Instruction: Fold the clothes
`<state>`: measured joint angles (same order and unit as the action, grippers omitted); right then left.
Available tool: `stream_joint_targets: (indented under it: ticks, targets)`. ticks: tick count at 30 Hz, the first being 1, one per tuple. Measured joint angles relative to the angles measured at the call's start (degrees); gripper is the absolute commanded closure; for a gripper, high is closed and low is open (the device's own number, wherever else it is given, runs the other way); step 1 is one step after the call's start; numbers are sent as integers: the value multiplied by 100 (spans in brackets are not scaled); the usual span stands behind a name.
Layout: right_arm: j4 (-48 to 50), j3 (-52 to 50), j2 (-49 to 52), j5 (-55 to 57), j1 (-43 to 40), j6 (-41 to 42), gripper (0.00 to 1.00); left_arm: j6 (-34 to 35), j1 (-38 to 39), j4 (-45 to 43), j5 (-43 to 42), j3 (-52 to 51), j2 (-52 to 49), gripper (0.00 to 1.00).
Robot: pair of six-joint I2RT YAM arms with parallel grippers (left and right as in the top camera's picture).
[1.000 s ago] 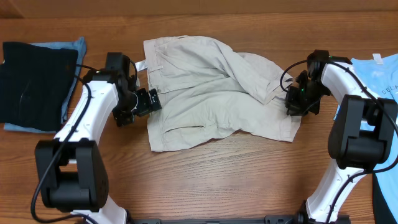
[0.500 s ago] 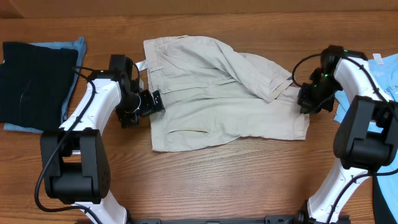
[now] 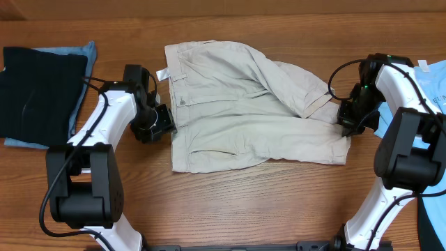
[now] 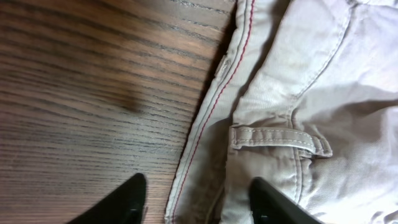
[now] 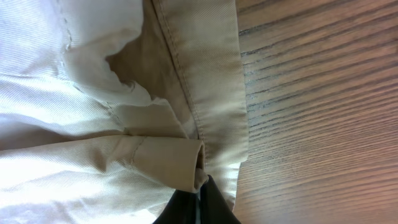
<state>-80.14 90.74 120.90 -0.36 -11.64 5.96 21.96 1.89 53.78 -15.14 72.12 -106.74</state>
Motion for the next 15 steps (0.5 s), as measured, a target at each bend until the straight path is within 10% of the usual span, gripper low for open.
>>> stream_joint_targets:
  ticks: [6,12,15]
  targets:
    - [7,0,0,33,0,0,96,-2,44,7,-610,-4,0,34]
    - [-260,2,0,44,-4,4,96,-63,219,-94,-894,-332,0,88]
    - [-278,2,0,59,-17,4,94,-92,227,-212,-949,-780,0,94]
